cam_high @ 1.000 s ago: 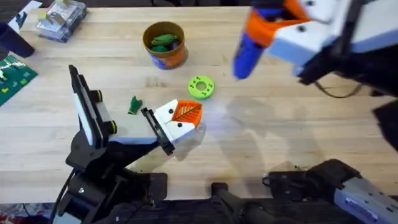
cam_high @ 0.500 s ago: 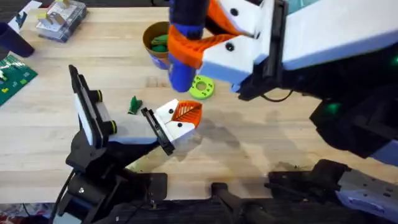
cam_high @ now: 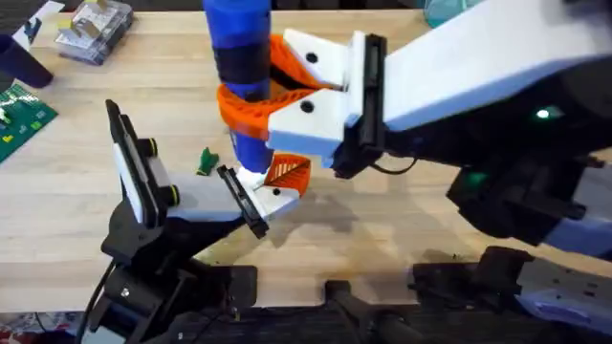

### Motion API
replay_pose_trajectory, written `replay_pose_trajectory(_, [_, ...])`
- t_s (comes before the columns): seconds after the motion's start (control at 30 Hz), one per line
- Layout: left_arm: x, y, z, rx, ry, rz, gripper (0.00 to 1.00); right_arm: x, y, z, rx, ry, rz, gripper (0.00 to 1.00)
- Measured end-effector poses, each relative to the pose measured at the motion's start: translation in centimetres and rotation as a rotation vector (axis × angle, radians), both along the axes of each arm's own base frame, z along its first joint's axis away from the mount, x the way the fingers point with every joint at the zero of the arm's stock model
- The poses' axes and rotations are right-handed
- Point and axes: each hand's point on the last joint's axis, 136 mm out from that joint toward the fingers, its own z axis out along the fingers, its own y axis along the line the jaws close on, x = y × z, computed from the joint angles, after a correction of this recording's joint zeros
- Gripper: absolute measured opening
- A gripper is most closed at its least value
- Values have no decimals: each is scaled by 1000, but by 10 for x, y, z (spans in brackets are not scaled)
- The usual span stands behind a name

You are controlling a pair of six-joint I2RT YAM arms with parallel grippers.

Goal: Pick up the gripper from the table and insert it into the empty holder that is missing its gripper. Then pick up a screw, insert it into the mounting hole, and use the screwdriver to tighten it. Finally, clean up the table by picking up the vegetable and placing it into the bucket.

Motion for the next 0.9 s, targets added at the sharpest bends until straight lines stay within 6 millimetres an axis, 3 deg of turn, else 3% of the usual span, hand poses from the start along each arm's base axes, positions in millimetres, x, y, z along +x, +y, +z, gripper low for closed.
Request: replay_pose_trajectory(0.9, [0, 0, 0, 0, 0, 0, 16, 16, -3, -8, -22, 29, -47, 54])
